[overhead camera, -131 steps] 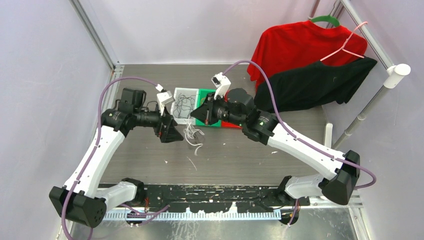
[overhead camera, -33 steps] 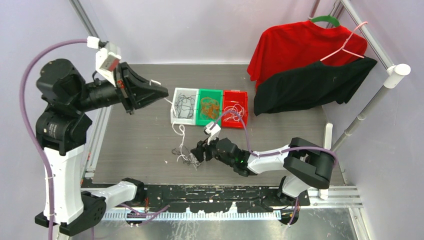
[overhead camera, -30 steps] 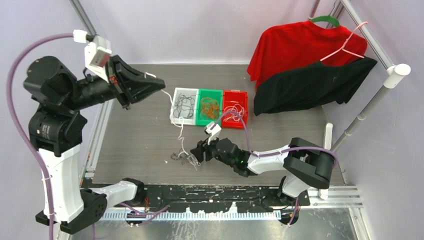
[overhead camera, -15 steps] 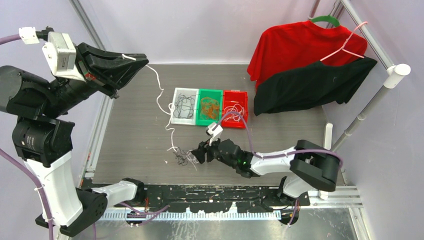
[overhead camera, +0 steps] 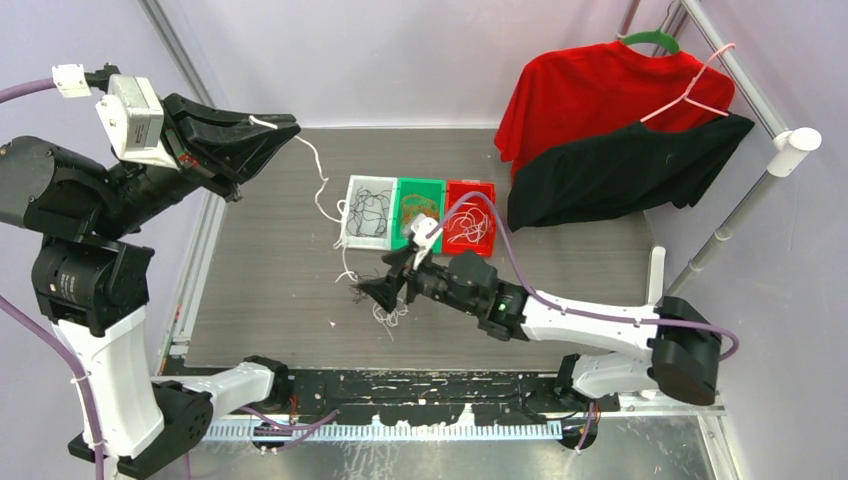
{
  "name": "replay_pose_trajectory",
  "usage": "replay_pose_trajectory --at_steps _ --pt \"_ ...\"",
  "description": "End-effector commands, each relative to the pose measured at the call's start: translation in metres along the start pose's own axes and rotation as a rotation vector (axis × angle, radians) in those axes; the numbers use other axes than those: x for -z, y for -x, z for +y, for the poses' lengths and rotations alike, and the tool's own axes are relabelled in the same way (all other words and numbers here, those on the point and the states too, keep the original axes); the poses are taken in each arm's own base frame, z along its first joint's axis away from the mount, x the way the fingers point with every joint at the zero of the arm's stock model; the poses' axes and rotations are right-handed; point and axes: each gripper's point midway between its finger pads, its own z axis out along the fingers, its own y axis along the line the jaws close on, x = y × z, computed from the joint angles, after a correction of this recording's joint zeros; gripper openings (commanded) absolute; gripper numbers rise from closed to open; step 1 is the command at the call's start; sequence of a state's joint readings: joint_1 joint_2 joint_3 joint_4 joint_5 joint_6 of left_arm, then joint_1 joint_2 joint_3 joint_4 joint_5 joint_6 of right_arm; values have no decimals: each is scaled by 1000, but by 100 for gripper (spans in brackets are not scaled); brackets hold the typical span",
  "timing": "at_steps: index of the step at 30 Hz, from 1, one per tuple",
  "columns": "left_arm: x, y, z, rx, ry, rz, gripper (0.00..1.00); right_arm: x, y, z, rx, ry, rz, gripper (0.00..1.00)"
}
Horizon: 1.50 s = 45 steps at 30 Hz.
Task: Untangle the cables
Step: Untie the cable.
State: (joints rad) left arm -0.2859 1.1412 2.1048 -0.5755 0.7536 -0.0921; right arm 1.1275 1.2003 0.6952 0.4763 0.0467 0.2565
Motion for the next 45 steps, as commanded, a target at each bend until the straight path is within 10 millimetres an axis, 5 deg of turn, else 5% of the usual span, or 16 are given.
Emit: replay_pose_trajectory --at_steps 1,10,16,22,30,37,41,45 --pt "-1 15 -4 -46 -24 -49 0 -33 18 13 50 39 -13 79" --pt "-1 22 -5 -51 -26 -66 0 -79 -33 -11 70 -35 39 64" --pt "3 51 2 -142 31 -131 0 -63 -104 -35 -3 -98 130 50" --pt "12 98 35 -311 235 -257 0 -42 -152 -52 -39 -158 183 52" --pt "38 163 63 -556 480 -442 0 -34 -180 -54 -43 -176 227 61" --pt "62 223 57 -868 603 -626 0 -28 -198 -53 -54 -185 248 65" --pt "57 226 59 -871 594 -651 0 -25 -202 -55 -61 -194 247 63" --pt "29 184 64 -788 475 -515 0 -27 -179 -49 -55 -180 204 66"
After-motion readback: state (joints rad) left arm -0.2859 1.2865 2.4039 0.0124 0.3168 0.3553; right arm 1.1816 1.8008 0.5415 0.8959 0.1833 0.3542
